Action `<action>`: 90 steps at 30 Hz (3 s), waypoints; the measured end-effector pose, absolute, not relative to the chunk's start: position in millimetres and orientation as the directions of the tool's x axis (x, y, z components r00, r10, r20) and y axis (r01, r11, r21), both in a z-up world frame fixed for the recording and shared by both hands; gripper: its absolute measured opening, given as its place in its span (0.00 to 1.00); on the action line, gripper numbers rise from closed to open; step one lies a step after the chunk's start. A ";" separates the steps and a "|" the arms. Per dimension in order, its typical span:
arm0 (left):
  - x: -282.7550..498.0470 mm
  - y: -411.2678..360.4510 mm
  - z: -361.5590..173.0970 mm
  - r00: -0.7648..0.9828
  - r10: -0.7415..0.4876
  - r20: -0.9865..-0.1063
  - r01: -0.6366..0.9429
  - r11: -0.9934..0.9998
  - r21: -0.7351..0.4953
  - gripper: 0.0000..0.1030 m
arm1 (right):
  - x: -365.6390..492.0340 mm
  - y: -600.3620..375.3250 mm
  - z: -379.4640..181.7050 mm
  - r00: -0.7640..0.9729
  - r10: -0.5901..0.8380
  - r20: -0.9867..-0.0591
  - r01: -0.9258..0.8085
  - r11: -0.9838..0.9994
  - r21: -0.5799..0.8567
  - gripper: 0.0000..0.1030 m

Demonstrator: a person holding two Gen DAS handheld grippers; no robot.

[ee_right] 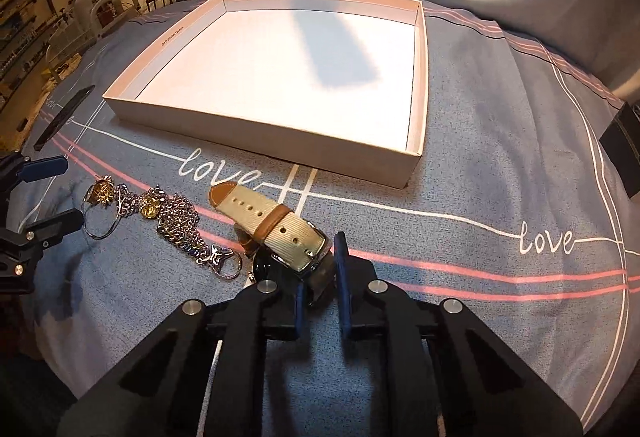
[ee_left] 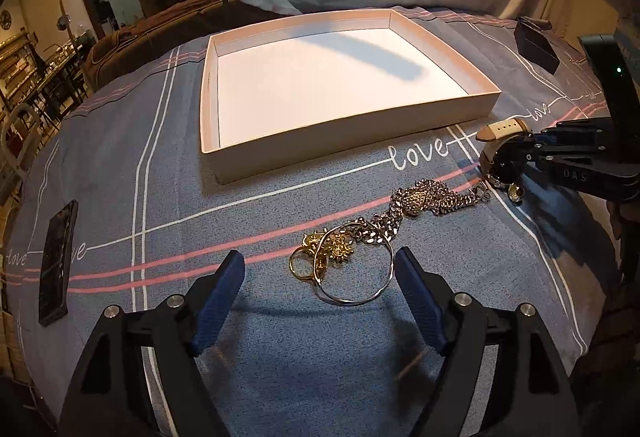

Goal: Organize jewelry
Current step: 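Close the left tool on the silver bangle while the right tool grasps the cream-strap watch, then carry the bangle and watch with both tools into the white box, then open both tools to drop bangle and watch, then withdraw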

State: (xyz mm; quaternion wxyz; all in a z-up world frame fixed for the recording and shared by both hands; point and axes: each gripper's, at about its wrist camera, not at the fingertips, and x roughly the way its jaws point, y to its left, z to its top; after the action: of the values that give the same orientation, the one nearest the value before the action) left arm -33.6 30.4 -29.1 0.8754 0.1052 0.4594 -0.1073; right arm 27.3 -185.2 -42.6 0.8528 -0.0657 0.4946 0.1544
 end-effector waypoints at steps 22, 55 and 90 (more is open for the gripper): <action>-20.0 9.2 -35.1 0.541 -0.128 -0.831 0.380 0.919 0.106 0.47 | 9.2 -190.9 -9.2 0.518 0.241 -0.821 -0.318 0.945 0.077 0.11; 111.1 3.9 74.3 0.638 -0.162 -0.753 0.178 0.982 -0.062 0.47 | 139.8 -120.2 74.8 0.569 0.224 -0.792 -0.416 0.908 -0.042 0.11; 101.0 28.7 33.5 0.575 -0.136 -0.807 0.112 0.990 -0.087 0.87 | 119.4 -125.7 16.2 0.481 0.088 -0.872 -0.354 0.930 -0.101 0.51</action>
State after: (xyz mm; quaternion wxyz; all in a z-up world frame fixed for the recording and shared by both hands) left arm 101.0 28.7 33.5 0.8872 -0.0132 0.4558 -0.0698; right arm 119.4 -125.7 16.2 0.8498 -0.1349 0.4927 0.1303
